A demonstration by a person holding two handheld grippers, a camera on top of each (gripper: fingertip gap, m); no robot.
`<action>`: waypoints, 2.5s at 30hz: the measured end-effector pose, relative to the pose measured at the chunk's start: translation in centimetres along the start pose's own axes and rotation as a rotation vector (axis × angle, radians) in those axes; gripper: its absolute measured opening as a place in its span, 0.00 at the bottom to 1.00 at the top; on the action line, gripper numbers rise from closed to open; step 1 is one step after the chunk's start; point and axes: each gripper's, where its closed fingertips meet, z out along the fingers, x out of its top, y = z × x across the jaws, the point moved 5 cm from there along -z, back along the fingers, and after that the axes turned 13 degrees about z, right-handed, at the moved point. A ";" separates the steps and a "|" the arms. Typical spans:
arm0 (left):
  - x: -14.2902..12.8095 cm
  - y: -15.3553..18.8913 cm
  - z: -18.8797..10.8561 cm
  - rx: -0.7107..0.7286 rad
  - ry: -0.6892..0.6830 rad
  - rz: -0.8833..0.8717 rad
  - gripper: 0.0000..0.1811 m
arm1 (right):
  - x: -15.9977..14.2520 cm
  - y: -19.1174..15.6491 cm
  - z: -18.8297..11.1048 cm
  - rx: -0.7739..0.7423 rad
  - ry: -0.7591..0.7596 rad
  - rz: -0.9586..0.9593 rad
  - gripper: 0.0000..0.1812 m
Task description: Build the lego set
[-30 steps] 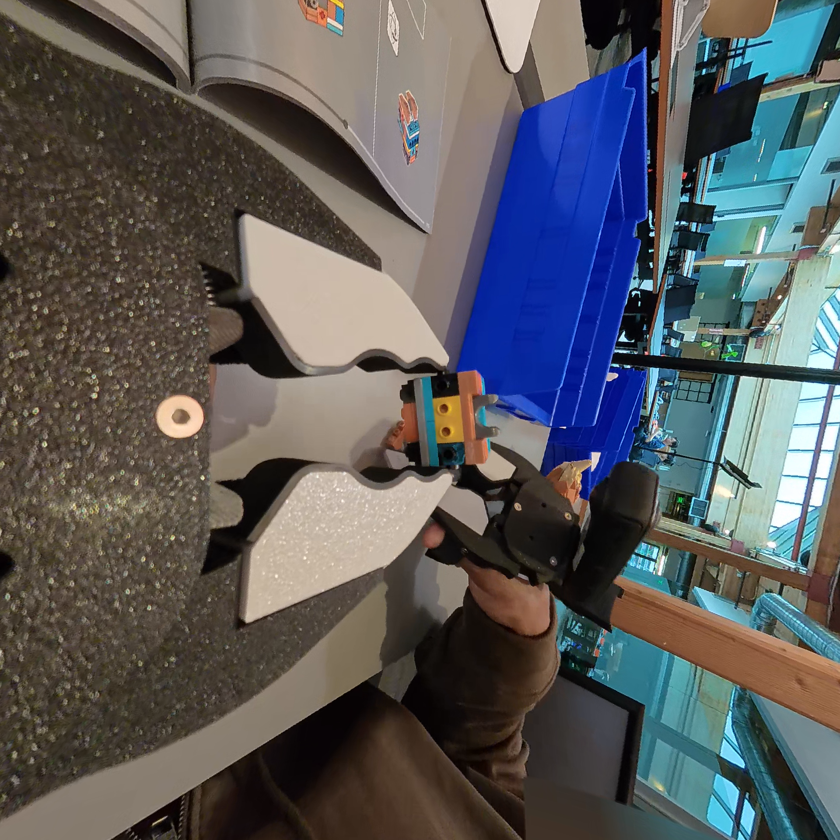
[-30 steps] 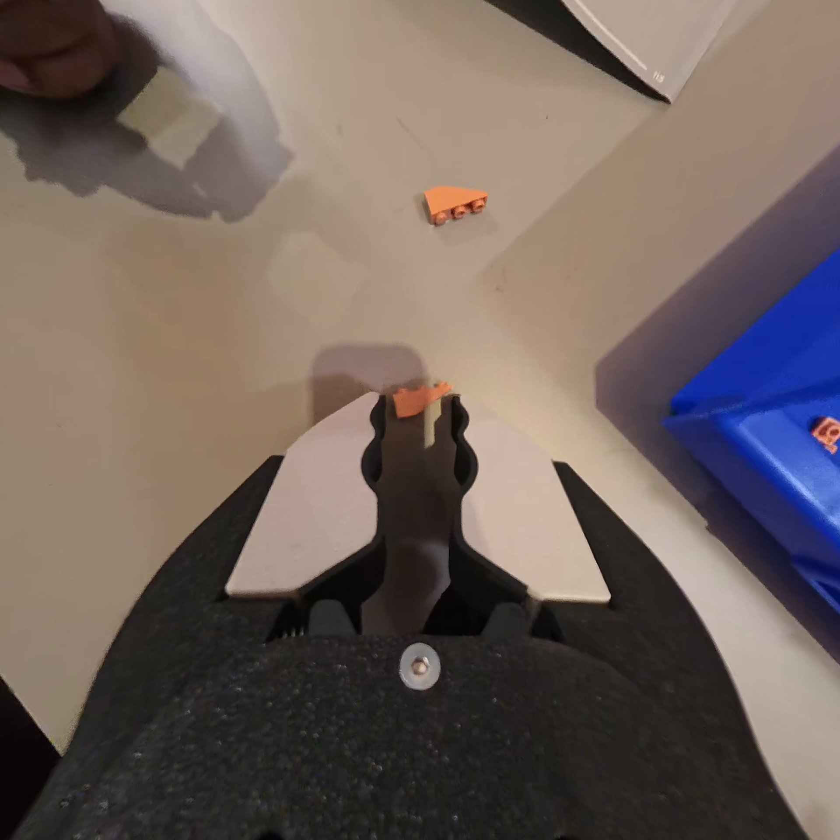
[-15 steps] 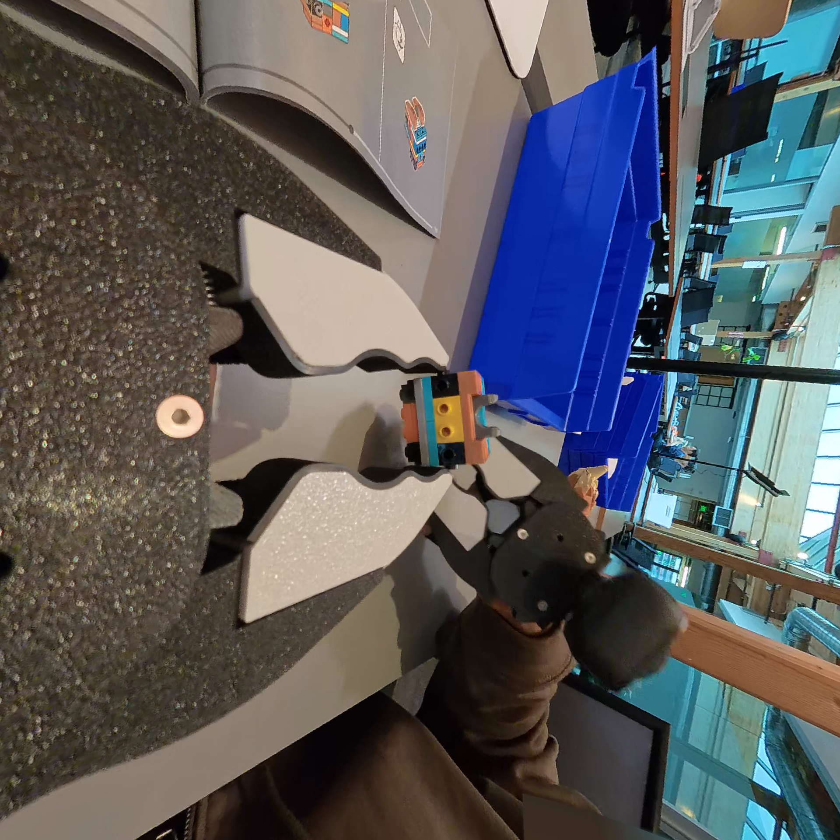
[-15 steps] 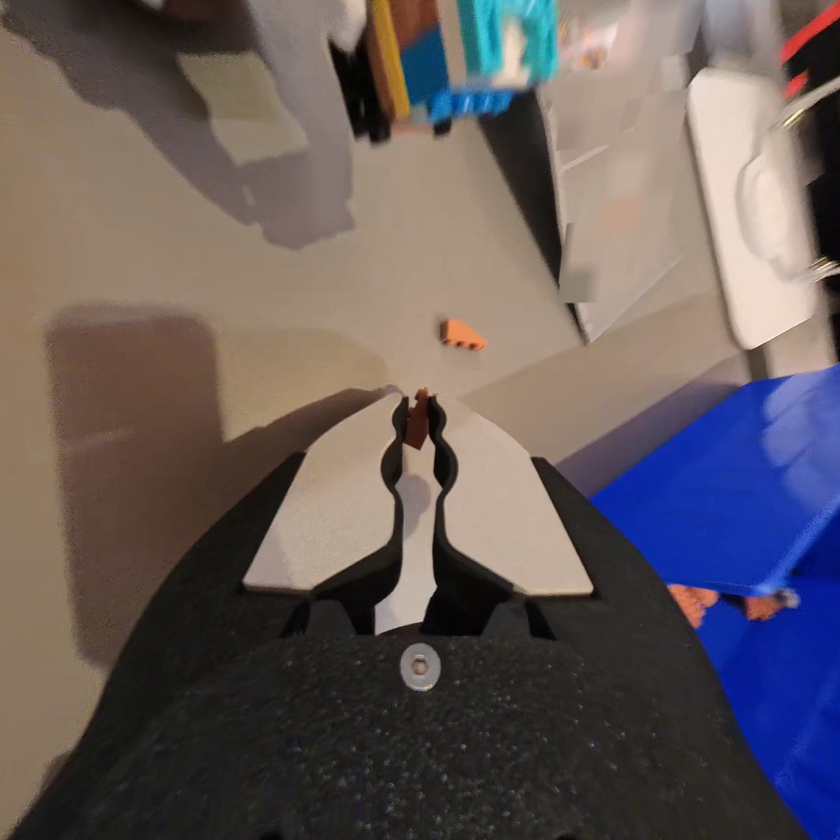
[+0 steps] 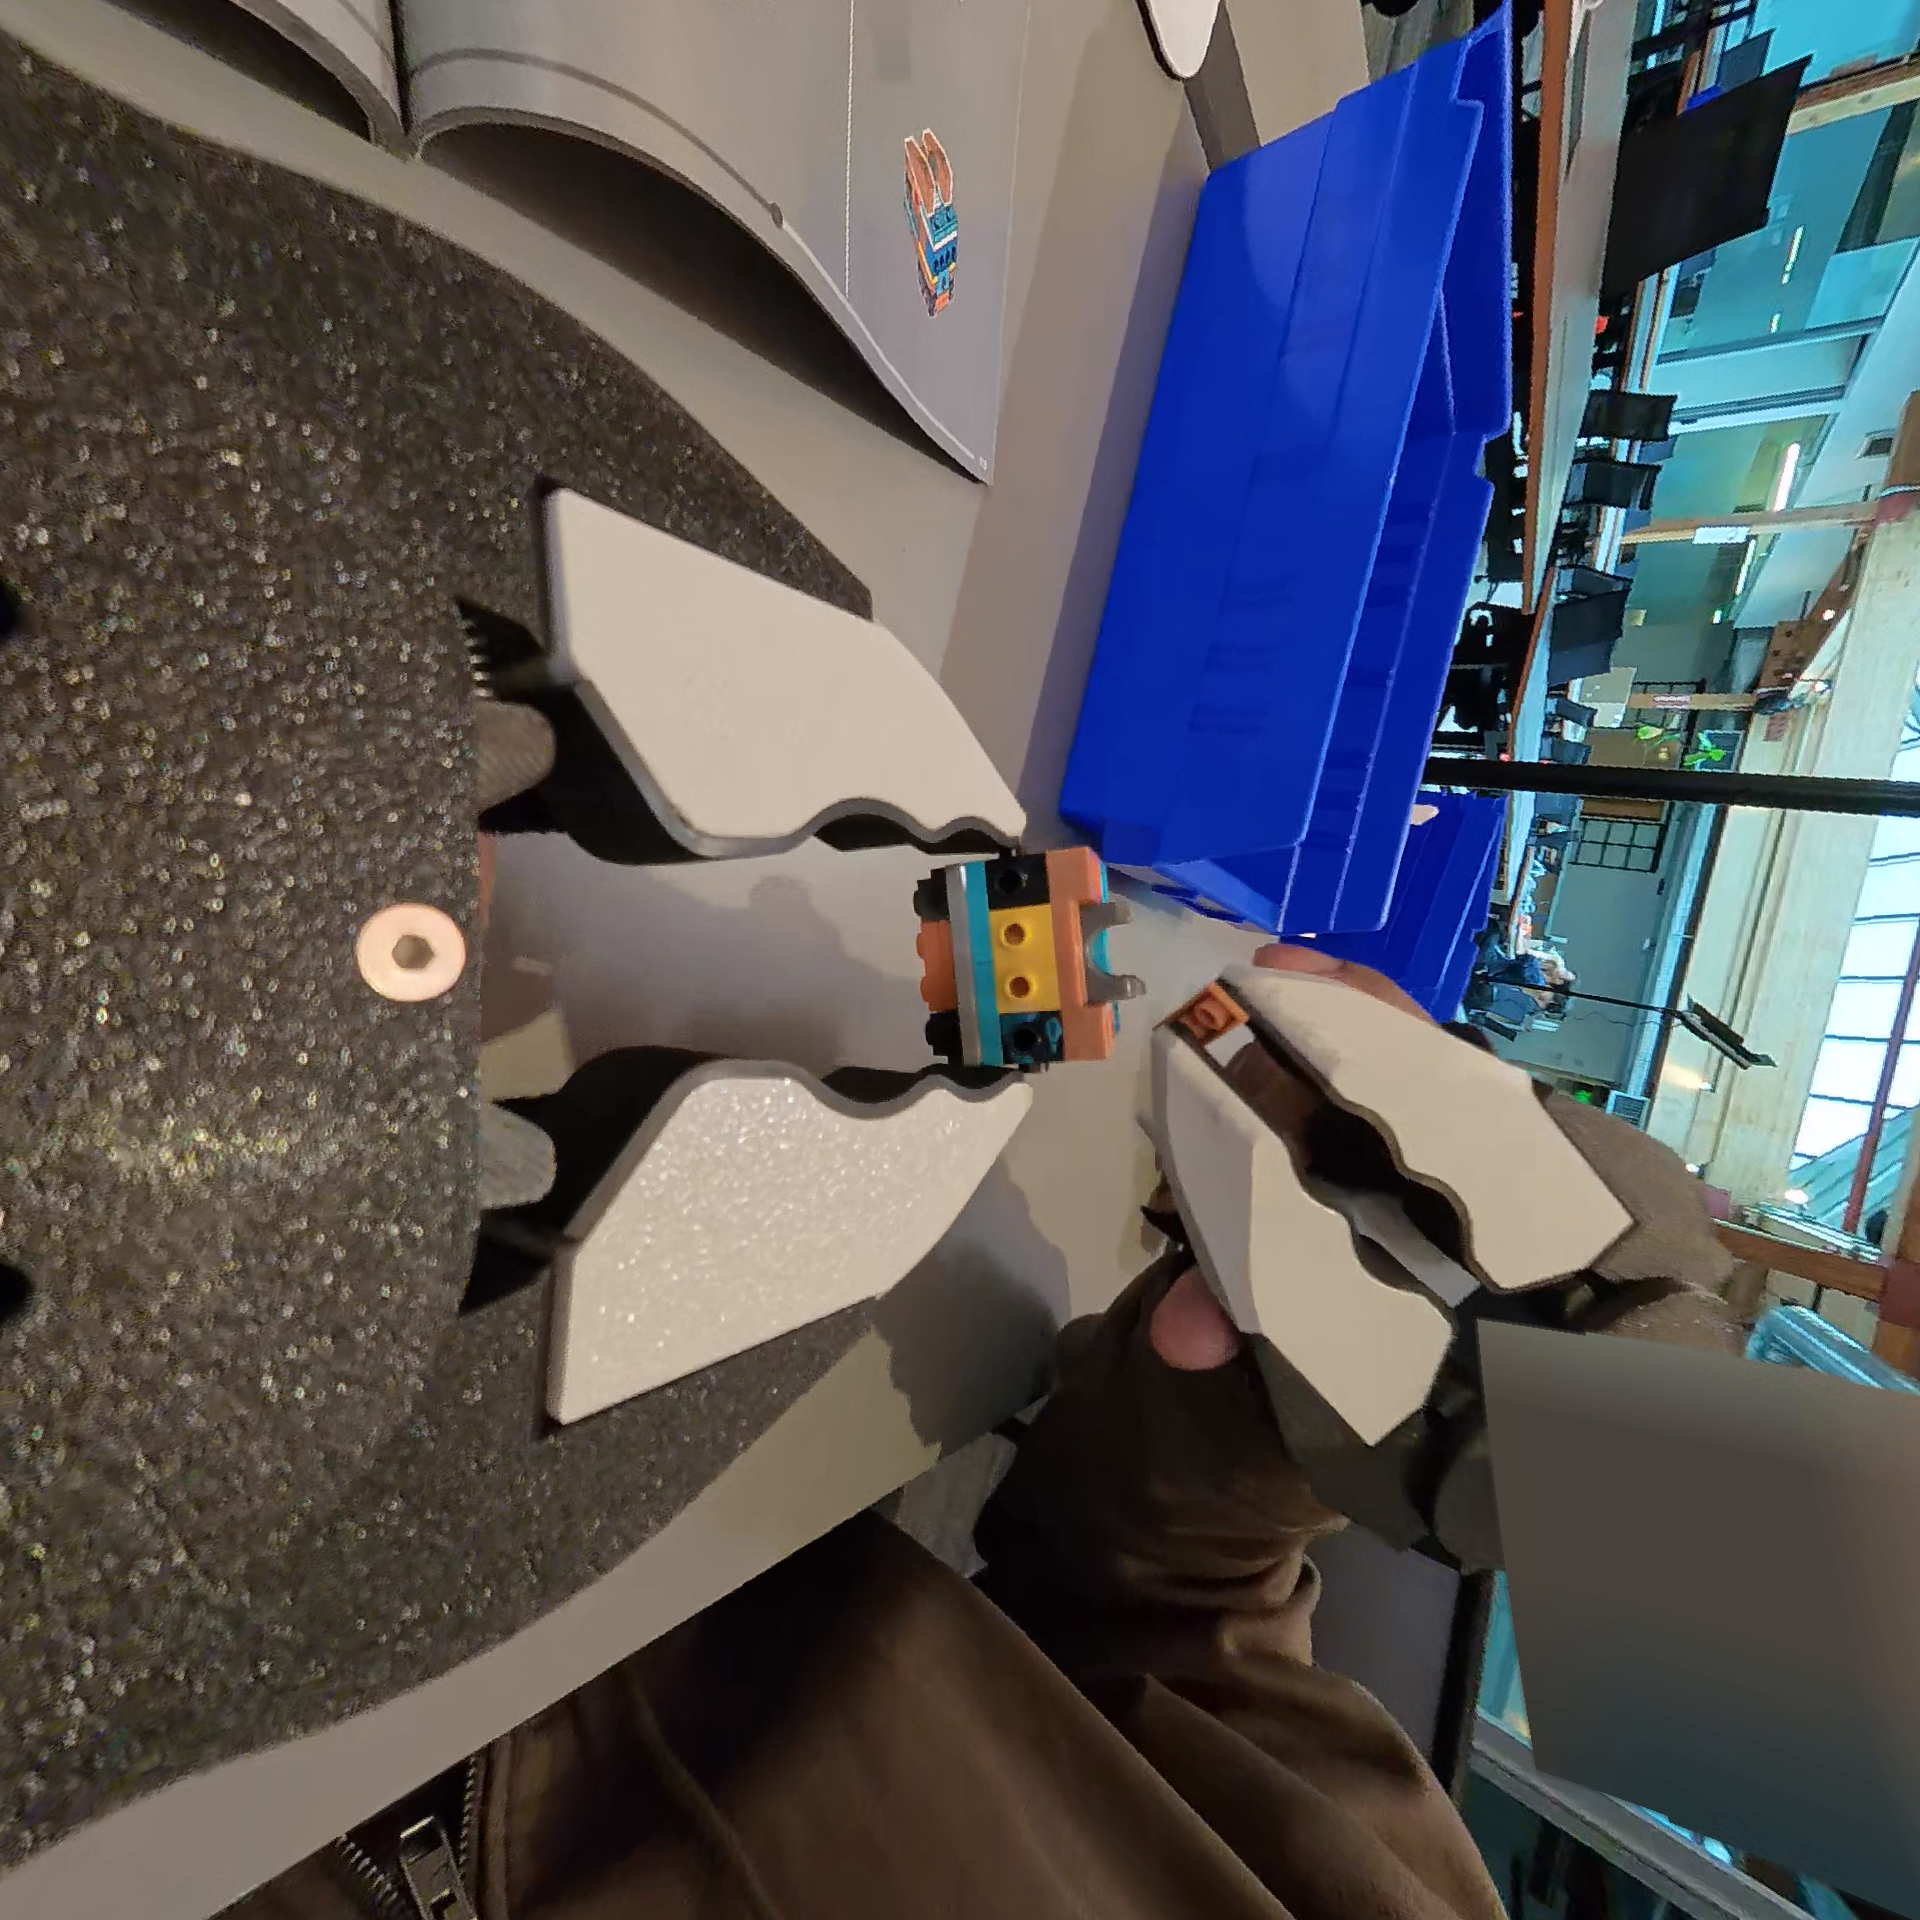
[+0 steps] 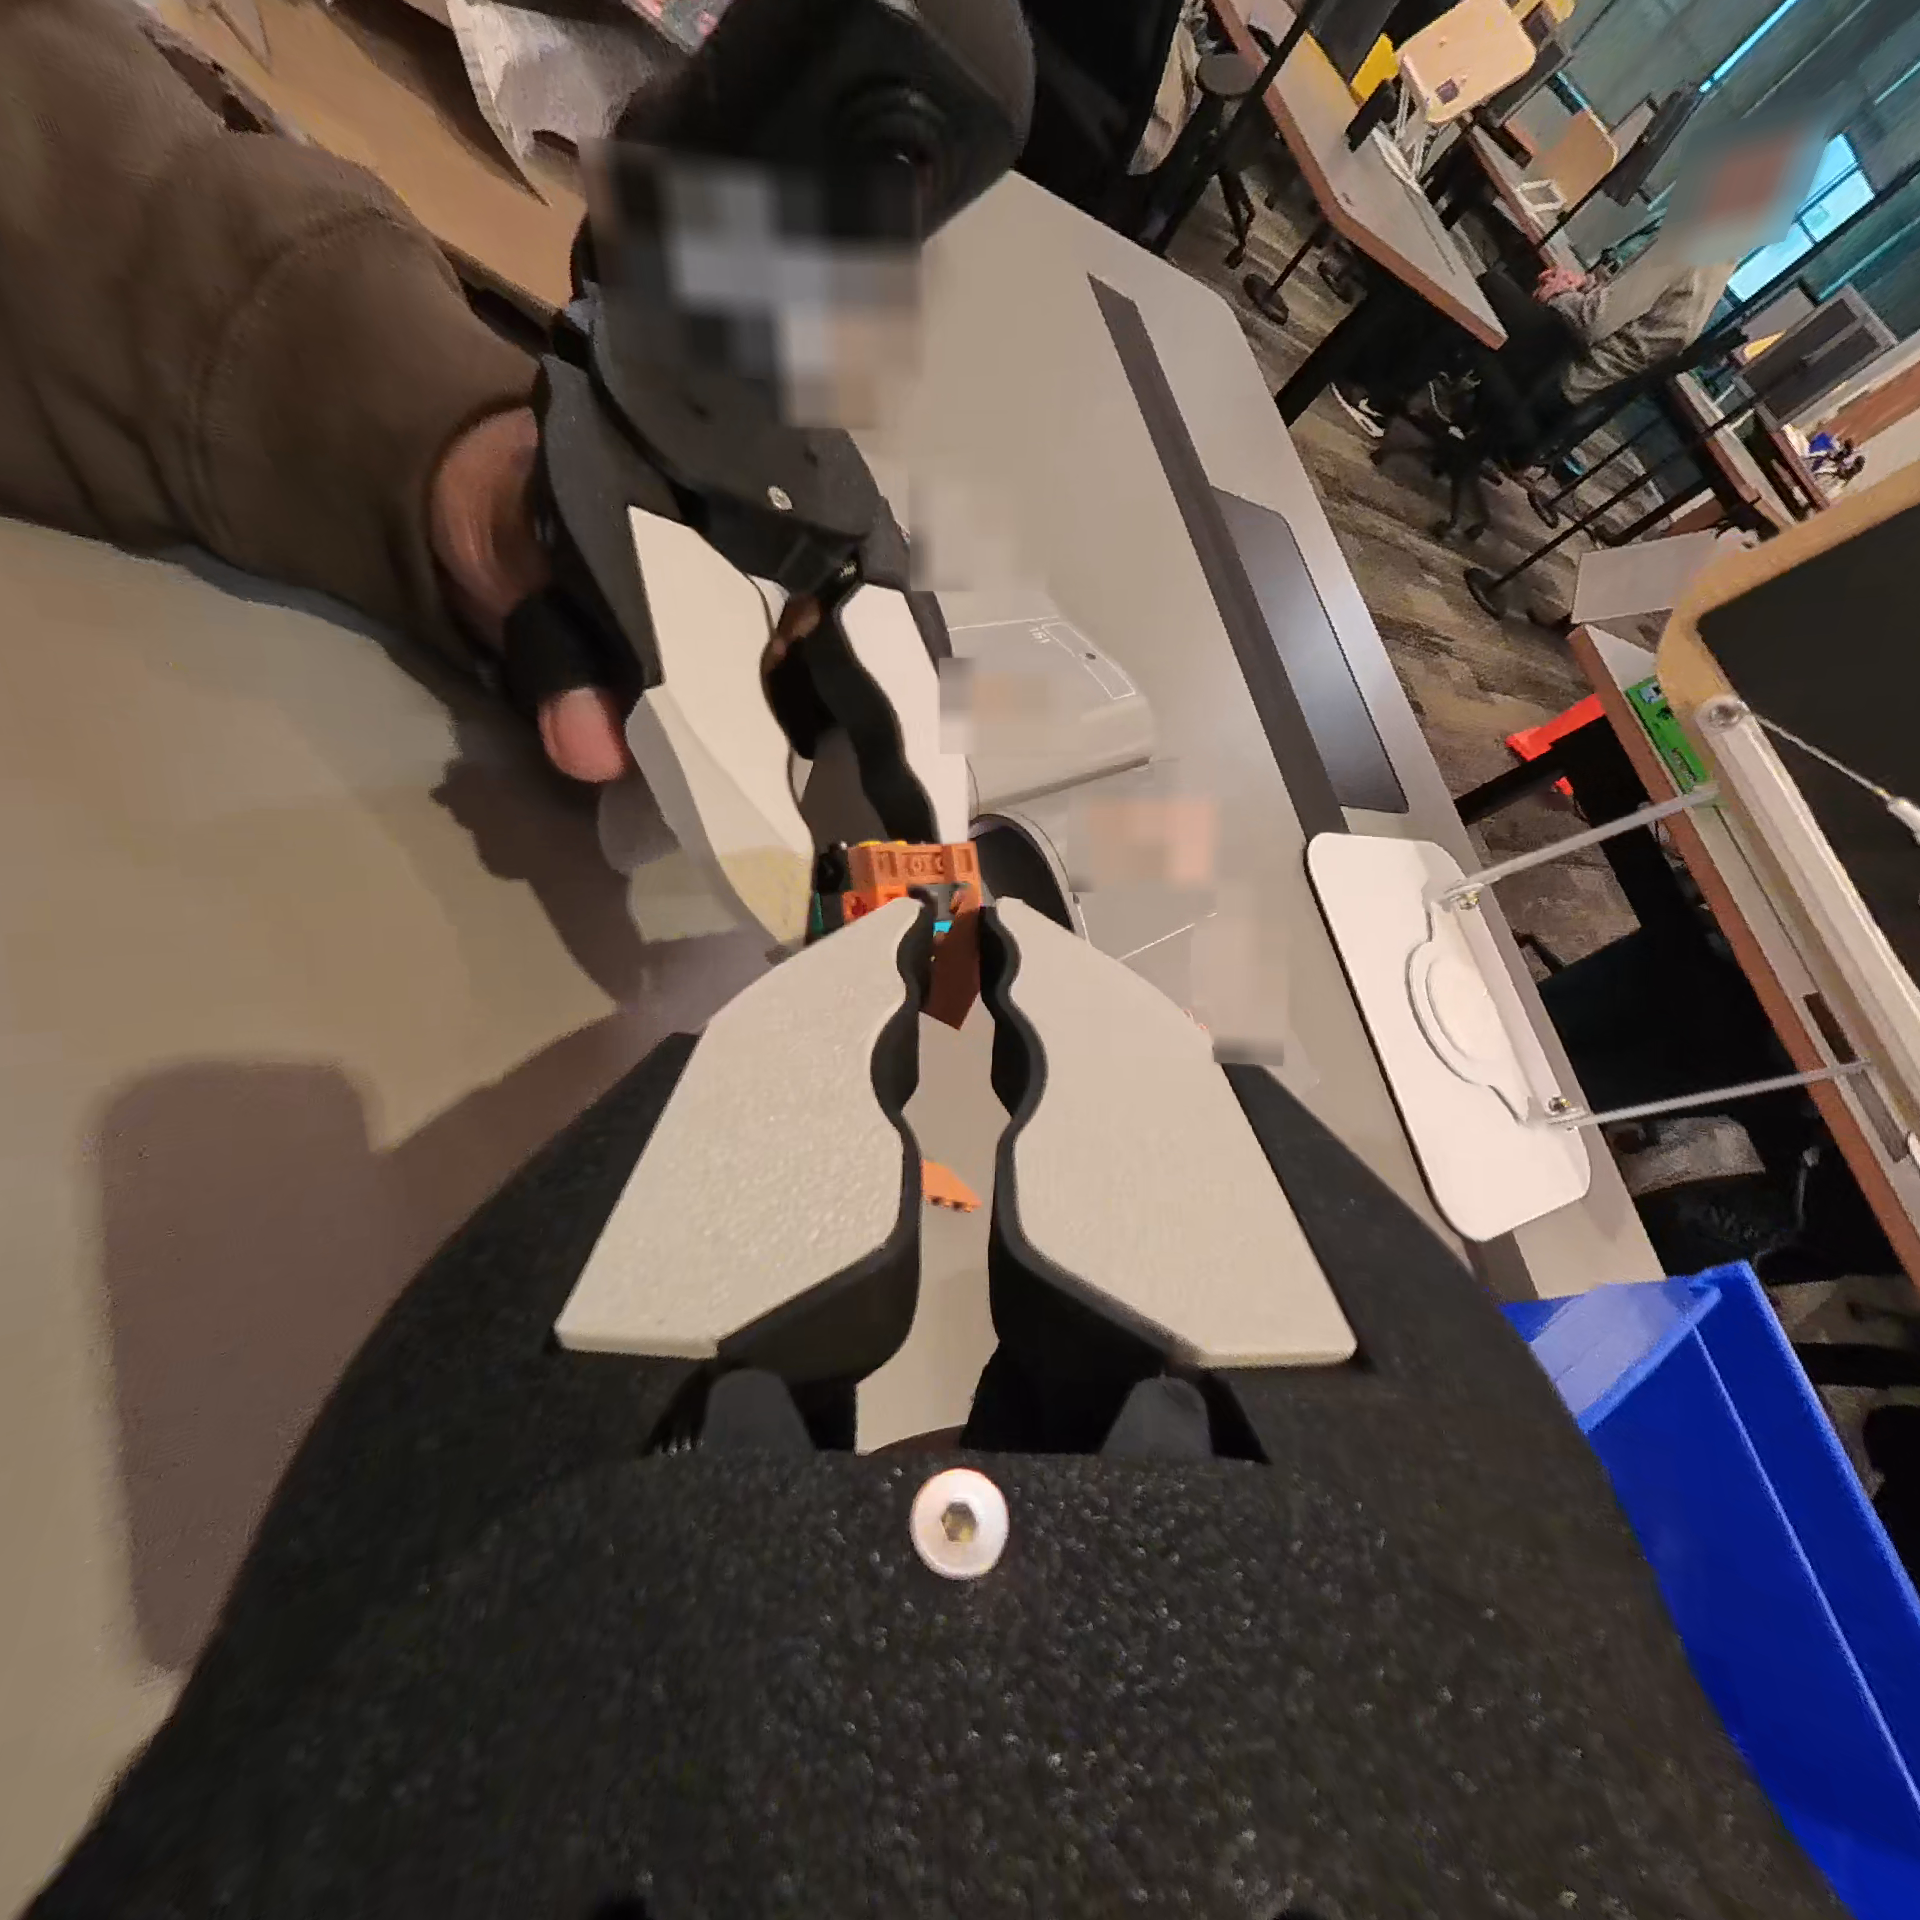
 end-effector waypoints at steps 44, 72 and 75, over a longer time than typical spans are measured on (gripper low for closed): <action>0.9 -4.2 -3.2 0.230 0.124 -0.082 0.21 | -7.7 0.8 5.3 -0.005 -0.257 0.237 0.12; 3.1 -6.3 -6.9 0.345 0.199 -0.044 0.21 | -6.6 2.6 10.2 0.570 -0.363 -1.373 0.17; 3.2 -6.4 -7.0 0.344 0.204 -0.052 0.21 | -6.8 2.4 10.4 0.572 -0.352 -1.420 0.18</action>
